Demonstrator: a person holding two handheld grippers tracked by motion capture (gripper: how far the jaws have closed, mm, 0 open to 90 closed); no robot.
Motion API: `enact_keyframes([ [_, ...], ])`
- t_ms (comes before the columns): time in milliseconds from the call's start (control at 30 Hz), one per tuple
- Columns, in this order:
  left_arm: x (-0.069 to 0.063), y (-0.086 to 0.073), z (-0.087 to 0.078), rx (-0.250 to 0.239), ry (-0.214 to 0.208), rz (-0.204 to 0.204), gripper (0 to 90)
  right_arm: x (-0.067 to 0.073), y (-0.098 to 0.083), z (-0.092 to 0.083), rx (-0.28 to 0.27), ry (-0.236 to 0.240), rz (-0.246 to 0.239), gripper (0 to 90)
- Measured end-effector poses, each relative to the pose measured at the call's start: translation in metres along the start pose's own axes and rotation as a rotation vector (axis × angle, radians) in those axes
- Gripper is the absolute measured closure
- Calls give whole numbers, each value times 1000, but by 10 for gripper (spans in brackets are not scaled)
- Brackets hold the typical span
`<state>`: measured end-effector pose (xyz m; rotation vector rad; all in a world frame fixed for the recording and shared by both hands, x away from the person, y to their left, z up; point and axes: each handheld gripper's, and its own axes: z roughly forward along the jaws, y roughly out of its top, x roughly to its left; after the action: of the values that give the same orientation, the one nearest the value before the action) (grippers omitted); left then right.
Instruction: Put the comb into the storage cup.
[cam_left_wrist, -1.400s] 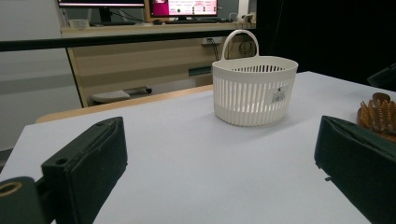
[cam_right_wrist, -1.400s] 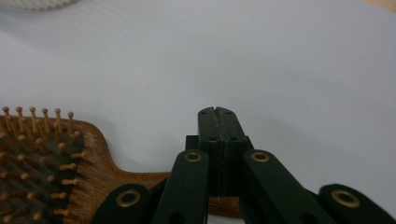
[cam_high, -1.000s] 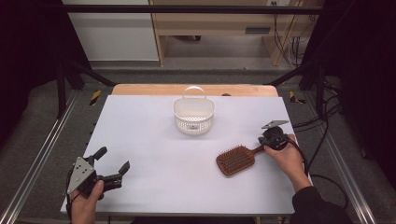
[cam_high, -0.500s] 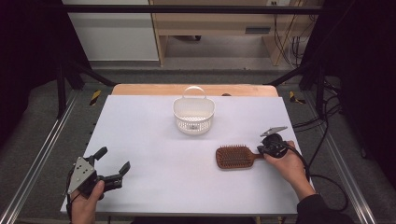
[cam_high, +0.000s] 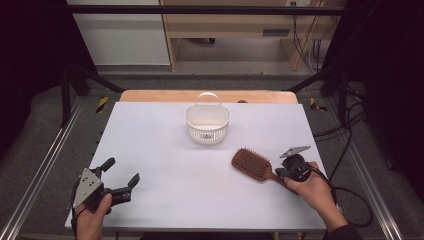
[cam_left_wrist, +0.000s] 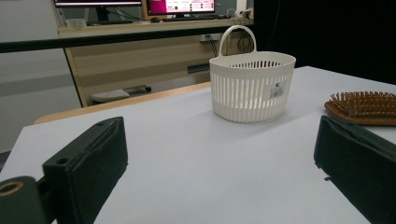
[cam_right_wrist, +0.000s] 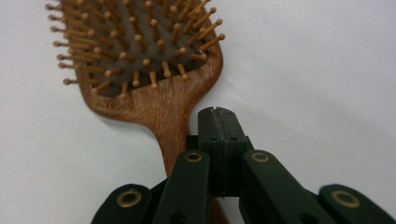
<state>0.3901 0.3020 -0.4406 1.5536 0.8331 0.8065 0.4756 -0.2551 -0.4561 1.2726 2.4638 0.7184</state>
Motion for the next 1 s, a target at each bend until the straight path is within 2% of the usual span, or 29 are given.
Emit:
enact_keyframes([
  [267,0,0,0,2,-2,0,29,12,-5,-4,11,39,2,900],
  [567,0,0,1,4,-5,1,29,16,-4,-4,20,52,-6,900],
  [700,0,0,0,6,-6,2,30,17,-4,-8,2,48,7,900],
  [767,0,0,1,6,-7,2,30,17,-6,-15,-40,50,18,900],
  [833,-1,0,1,6,-7,2,30,17,-6,-18,-52,49,19,900],
  [900,-1,0,1,6,-8,3,30,19,-7,-25,-72,62,27,858],
  [1000,-1,0,1,5,-4,6,30,22,-7,-30,-79,87,27,722],
])
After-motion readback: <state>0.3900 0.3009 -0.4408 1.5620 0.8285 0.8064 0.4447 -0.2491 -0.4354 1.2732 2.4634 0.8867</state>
